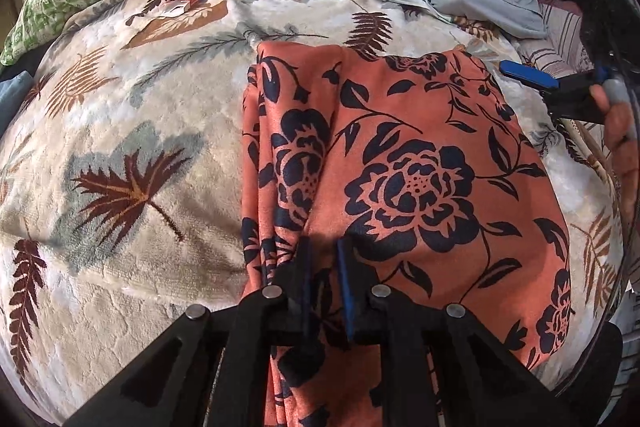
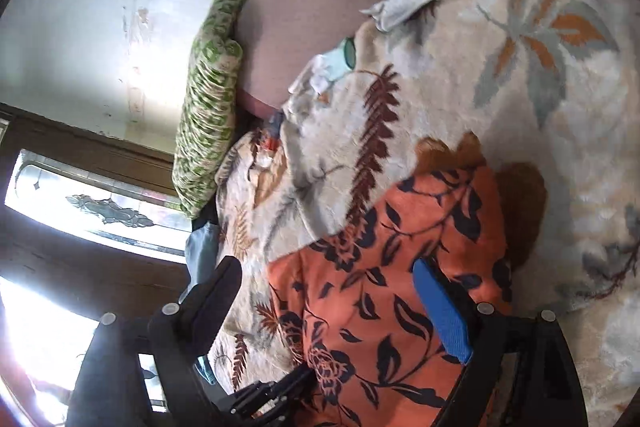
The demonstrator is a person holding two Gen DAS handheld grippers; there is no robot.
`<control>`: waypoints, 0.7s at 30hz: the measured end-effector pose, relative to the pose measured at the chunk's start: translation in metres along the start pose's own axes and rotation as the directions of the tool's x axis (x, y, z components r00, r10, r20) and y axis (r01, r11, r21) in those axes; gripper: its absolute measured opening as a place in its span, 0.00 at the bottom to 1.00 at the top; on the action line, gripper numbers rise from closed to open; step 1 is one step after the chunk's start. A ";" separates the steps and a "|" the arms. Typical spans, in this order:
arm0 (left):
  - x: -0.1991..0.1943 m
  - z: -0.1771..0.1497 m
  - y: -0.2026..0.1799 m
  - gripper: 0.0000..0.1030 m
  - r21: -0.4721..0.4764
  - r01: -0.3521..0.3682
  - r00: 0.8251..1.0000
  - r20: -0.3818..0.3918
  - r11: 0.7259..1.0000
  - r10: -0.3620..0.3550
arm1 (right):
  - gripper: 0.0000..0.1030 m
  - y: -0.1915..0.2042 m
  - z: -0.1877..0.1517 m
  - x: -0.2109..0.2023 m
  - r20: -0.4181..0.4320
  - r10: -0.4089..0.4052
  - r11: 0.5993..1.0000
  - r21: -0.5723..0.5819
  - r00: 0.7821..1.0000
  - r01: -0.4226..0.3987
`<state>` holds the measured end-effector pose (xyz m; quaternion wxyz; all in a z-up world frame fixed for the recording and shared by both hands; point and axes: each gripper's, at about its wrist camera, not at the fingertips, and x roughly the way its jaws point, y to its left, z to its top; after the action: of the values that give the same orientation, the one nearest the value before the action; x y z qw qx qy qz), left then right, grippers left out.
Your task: Fold small clothes
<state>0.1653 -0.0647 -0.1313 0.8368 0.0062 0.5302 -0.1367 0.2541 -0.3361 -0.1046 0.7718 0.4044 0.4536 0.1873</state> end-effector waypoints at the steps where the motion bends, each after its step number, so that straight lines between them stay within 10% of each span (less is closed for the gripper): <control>1: 0.000 0.000 0.001 0.14 -0.005 0.005 1.000 0.000 1.000 -0.005 | 0.87 -0.001 0.006 0.002 0.019 -0.005 1.000 0.001 1.000 0.004; 5: -0.001 0.002 0.004 0.14 -0.022 0.024 1.000 -0.011 0.999 -0.024 | 0.88 -0.056 0.010 0.062 -0.118 -0.149 0.981 0.107 0.982 0.161; 13: 0.001 0.001 0.005 0.14 -0.038 0.026 1.000 -0.004 0.999 -0.026 | 0.87 -0.011 -0.024 -0.010 -0.033 -0.121 0.992 -0.027 0.992 0.120; 21: 0.001 0.001 0.006 0.14 -0.047 0.031 0.999 -0.007 0.998 -0.031 | 0.87 -0.044 -0.128 -0.033 -0.155 -0.224 0.974 -0.015 0.962 0.224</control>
<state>0.1680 -0.0590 -0.1323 0.8324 -0.0210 0.5366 -0.1372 0.1239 -0.3262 -0.1547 0.7496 0.3355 0.5558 0.1292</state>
